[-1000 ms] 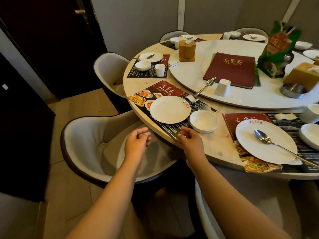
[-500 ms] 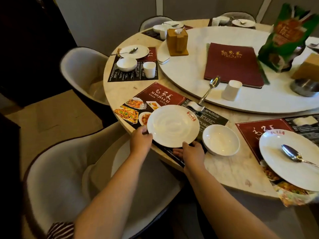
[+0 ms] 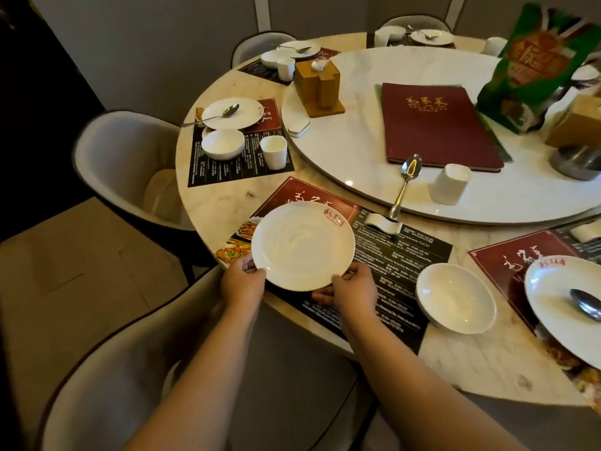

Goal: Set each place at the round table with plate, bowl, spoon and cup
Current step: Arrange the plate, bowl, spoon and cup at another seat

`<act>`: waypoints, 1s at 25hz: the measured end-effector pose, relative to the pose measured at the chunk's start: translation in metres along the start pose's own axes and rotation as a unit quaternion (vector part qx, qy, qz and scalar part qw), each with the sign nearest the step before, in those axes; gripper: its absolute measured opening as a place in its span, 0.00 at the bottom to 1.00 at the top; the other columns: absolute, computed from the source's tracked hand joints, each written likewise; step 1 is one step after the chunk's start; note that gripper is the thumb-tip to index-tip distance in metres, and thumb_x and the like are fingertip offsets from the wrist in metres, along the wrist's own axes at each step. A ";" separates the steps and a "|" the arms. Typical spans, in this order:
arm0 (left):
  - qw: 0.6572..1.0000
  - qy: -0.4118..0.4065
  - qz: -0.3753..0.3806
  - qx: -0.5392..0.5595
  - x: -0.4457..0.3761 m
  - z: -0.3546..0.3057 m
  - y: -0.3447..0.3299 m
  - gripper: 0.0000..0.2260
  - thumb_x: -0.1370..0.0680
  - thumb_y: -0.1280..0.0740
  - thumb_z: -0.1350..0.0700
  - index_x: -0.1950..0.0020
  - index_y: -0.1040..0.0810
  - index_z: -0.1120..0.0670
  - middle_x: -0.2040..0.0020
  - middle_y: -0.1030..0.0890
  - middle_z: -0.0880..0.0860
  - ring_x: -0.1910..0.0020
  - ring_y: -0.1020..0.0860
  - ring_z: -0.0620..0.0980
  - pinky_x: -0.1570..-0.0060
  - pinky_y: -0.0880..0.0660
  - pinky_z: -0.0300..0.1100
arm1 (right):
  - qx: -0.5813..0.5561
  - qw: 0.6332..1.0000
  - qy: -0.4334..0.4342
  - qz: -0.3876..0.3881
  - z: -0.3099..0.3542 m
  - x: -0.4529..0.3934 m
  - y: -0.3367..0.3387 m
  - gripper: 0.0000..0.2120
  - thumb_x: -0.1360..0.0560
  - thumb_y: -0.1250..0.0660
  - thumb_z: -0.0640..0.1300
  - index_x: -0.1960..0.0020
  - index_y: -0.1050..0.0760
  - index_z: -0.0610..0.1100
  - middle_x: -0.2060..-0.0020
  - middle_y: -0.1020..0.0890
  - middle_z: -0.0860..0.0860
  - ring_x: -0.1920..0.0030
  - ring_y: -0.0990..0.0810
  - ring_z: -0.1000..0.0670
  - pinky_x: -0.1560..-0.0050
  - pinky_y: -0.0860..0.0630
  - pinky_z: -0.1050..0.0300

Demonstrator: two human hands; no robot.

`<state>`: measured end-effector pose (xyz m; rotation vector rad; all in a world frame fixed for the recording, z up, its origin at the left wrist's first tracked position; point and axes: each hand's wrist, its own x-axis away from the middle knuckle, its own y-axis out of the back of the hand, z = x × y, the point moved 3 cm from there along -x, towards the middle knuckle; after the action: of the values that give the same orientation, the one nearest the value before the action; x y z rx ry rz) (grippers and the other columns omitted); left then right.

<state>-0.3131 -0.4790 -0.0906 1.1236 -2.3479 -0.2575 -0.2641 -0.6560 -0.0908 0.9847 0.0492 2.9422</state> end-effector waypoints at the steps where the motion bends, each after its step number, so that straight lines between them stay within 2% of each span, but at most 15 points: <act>1: 1.000 -0.003 0.001 -0.003 -0.008 -0.004 0.004 0.19 0.25 0.33 0.65 0.34 0.25 0.56 0.35 0.23 0.55 0.36 0.25 0.54 0.41 0.28 0.45 | -0.002 1.000 -0.009 0.004 0.003 -0.004 -0.010 0.16 0.23 0.39 0.31 0.39 0.33 0.47 0.50 0.21 0.41 0.61 0.14 0.43 0.66 0.17 0.54; 4: 1.000 -0.008 0.001 0.000 -0.025 -0.009 0.011 0.18 0.24 0.33 0.65 0.34 0.25 0.56 0.36 0.22 0.54 0.37 0.24 0.54 0.46 0.29 0.42 | 0.001 1.000 -0.014 0.006 0.006 -0.012 -0.030 0.15 0.23 0.40 0.30 0.43 0.33 0.46 0.49 0.21 0.37 0.62 0.15 0.42 0.70 0.18 0.55; 7: 1.000 -0.007 0.011 0.004 -0.036 -0.008 0.013 0.18 0.24 0.33 0.65 0.34 0.25 0.56 0.36 0.22 0.54 0.38 0.24 0.53 0.45 0.28 0.43 | -0.006 1.000 -0.011 -0.002 0.006 -0.014 -0.040 0.14 0.23 0.40 0.29 0.45 0.34 0.46 0.47 0.21 0.35 0.62 0.15 0.41 0.69 0.17 0.54; 10: 1.000 -0.014 0.026 -0.001 -0.040 -0.005 0.014 0.18 0.24 0.33 0.64 0.35 0.25 0.56 0.37 0.21 0.54 0.39 0.24 0.53 0.43 0.27 0.45 | -0.020 1.000 -0.007 -0.003 0.004 -0.015 -0.044 0.13 0.22 0.40 0.31 0.41 0.33 0.44 0.46 0.22 0.36 0.63 0.15 0.42 0.68 0.17 0.53; 13: 0.997 -0.049 0.041 -0.033 -0.039 -0.003 0.015 0.17 0.23 0.33 0.62 0.34 0.25 0.55 0.36 0.22 0.55 0.39 0.23 0.53 0.42 0.26 0.46 | -0.007 1.000 -0.006 0.012 0.002 -0.015 -0.041 0.19 0.21 0.39 0.35 0.31 0.34 0.42 0.50 0.19 0.39 0.62 0.14 0.45 0.62 0.16 0.52; 15: 0.995 -0.074 0.016 -0.070 -0.028 -0.005 0.016 0.19 0.22 0.34 0.61 0.31 0.27 0.55 0.31 0.28 0.56 0.39 0.24 0.53 0.41 0.25 0.47 | 0.018 1.000 -0.006 0.022 0.002 -0.009 -0.034 0.20 0.21 0.38 0.37 0.30 0.33 0.43 0.53 0.17 0.42 0.58 0.14 0.45 0.55 0.16 0.51; 17: 0.992 -0.109 0.006 -0.068 -0.004 -0.009 0.009 0.18 0.22 0.35 0.61 0.32 0.26 0.53 0.30 0.33 0.55 0.37 0.26 0.52 0.44 0.23 0.46 | 0.052 0.998 0.023 0.016 0.004 0.001 -0.019 0.17 0.21 0.37 0.38 0.33 0.29 0.45 0.54 0.17 0.46 0.55 0.15 0.47 0.53 0.17 0.52; 19: 0.987 -0.147 0.050 -0.043 0.024 -0.015 -0.008 0.13 0.22 0.36 0.62 0.39 0.22 0.51 0.34 0.29 0.52 0.38 0.26 0.50 0.53 0.24 0.36 | 0.122 0.987 0.098 -0.030 0.009 0.014 0.007 0.14 0.22 0.37 0.39 0.37 0.24 0.48 0.54 0.18 0.50 0.56 0.16 0.52 0.56 0.18 0.58; 21: 0.978 -0.163 0.125 -0.036 0.053 -0.020 -0.033 0.09 0.21 0.36 0.60 0.45 0.21 0.48 0.40 0.23 0.49 0.41 0.25 0.48 0.54 0.26 0.34 | 0.170 0.966 0.167 -0.097 0.015 0.025 0.041 0.12 0.22 0.36 0.41 0.41 0.21 0.50 0.51 0.18 0.53 0.53 0.19 0.54 0.56 0.22 0.62; 23: 0.967 -0.159 0.194 -0.032 0.080 -0.023 -0.063 0.08 0.21 0.35 0.58 0.47 0.20 0.47 0.44 0.20 0.47 0.43 0.24 0.47 0.47 0.24 0.41 | 0.210 0.942 0.202 -0.169 0.017 0.030 0.079 0.12 0.22 0.36 0.41 0.42 0.20 0.51 0.47 0.20 0.52 0.43 0.25 0.51 0.45 0.23 0.55; 25: 0.959 -0.160 0.229 -0.041 0.105 -0.024 -0.093 0.08 0.21 0.35 0.57 0.47 0.20 0.46 0.45 0.20 0.45 0.45 0.23 0.44 0.44 0.24 0.42 | 0.252 0.922 0.194 -0.221 0.015 0.029 0.118 0.13 0.22 0.36 0.41 0.42 0.20 0.52 0.41 0.24 0.52 0.34 0.33 0.48 0.35 0.29 0.50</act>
<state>-0.2930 -0.6175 -0.0664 0.4987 -2.7713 -0.3833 -0.2816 -0.7719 -0.0561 0.3180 0.9425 2.6725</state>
